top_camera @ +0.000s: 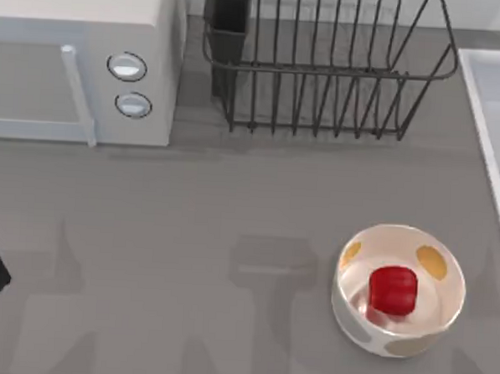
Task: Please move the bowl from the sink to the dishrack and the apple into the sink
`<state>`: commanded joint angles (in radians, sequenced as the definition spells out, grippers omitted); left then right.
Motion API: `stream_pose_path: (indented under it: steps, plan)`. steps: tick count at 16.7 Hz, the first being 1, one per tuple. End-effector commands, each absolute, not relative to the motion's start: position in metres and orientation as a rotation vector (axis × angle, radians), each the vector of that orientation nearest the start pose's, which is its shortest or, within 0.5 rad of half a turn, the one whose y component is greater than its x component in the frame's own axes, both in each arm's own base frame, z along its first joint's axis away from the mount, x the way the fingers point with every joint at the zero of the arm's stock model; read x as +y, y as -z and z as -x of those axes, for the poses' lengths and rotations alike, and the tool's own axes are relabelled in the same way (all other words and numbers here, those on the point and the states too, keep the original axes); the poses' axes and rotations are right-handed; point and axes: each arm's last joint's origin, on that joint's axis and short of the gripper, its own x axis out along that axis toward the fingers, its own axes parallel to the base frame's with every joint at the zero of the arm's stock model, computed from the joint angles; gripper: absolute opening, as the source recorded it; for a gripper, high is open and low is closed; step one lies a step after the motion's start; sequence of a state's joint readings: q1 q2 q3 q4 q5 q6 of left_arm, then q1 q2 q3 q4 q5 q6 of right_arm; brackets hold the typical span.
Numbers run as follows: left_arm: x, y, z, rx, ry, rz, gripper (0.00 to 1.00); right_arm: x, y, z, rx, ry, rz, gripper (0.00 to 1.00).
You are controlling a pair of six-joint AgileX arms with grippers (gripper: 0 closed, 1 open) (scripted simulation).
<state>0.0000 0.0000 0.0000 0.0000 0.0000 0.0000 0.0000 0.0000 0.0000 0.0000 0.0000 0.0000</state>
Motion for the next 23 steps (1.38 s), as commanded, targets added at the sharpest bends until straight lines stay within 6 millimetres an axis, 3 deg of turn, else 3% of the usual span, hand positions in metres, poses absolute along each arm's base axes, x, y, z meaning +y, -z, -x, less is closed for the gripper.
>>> stream_pose_path:
  steps: [5, 8, 11, 14, 17, 20, 23]
  plan:
    - [-0.001, -0.16, -0.106, 0.0, 0.0, 0.0, 1.0, -0.002, -0.172, -0.106, 0.024, 0.015, 0.014, 1.0]
    - [-0.001, -0.16, -0.106, 0.0, 0.0, 0.0, 1.0, -0.005, -0.206, -0.111, 0.09, 0.043, 0.048, 1.0]
    - [-0.001, -0.16, -0.106, 0.0, 0.0, 0.0, 1.0, -0.01, -0.252, -0.132, 0.209, 0.07, 0.092, 1.0]
    - [-0.001, -0.16, -0.106, 0.0, 0.0, 0.0, 1.0, -0.019, -0.292, -0.18, 0.392, 0.088, 0.132, 1.0]
    - [-0.001, -0.16, -0.106, 0.0, 0.0, 0.0, 1.0, -0.036, -0.308, -0.251, 0.618, 0.092, 0.156, 1.0]
    - [-0.001, -0.16, -0.106, 0.0, 0.0, 0.0, 1.0, -0.061, -0.295, -0.325, 0.845, 0.083, 0.159, 1.0]
    - [-0.001, -0.16, -0.106, 0.0, 0.0, 0.0, 1.0, -0.089, -0.267, -0.383, 1.038, 0.068, 0.145, 1.0]
